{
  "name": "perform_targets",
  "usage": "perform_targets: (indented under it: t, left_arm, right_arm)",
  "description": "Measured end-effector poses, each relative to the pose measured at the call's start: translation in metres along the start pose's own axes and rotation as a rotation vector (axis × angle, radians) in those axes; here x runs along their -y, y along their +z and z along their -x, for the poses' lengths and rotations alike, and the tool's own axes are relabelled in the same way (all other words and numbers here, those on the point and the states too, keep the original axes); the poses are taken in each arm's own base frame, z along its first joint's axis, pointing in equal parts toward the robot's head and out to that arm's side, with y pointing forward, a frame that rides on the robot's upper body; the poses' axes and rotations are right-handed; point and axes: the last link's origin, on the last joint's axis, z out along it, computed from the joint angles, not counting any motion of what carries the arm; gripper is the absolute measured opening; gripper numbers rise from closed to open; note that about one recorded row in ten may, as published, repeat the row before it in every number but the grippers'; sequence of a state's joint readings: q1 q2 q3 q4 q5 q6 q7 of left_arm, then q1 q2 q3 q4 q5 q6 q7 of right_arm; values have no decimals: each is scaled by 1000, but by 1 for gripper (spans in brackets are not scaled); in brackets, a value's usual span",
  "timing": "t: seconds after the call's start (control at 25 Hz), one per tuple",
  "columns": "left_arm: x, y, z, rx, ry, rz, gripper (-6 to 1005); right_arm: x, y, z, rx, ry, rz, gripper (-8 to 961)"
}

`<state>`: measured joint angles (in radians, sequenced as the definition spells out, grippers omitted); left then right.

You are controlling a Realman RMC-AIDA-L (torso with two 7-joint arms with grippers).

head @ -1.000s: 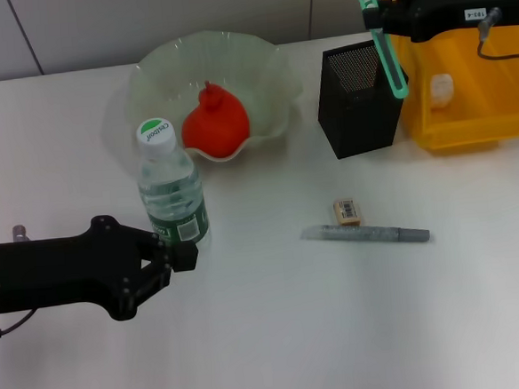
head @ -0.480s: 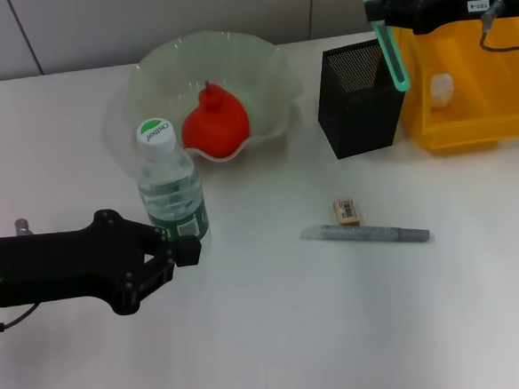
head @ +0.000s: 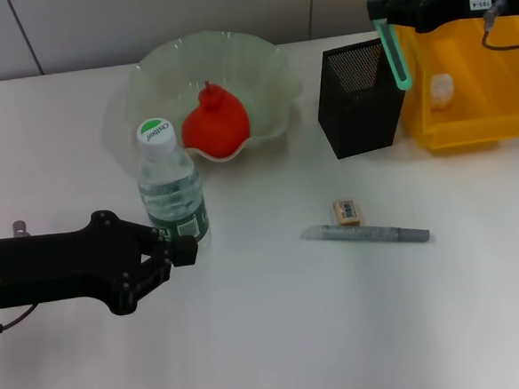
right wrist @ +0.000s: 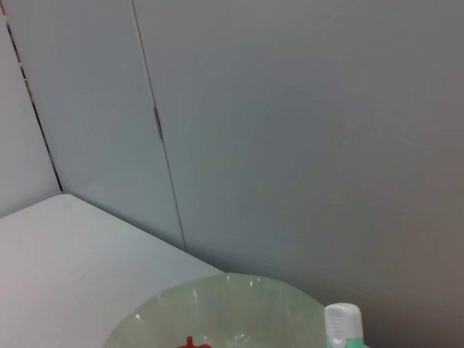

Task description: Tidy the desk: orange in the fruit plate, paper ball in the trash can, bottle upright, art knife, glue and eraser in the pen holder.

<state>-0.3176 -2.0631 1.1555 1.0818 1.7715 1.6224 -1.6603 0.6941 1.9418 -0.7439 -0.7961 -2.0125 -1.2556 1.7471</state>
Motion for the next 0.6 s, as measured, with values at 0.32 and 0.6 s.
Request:
perform_targets:
  t: [0.32,0.6]
  left_arm:
    - [0,0,0,0,0,1,-1]
    - [0,1,0,0,1,3,-1]
  right_arm:
    - [6,-6,2,14,6,-17,194]
    - [11,-12,8,33,-2,-32,200]
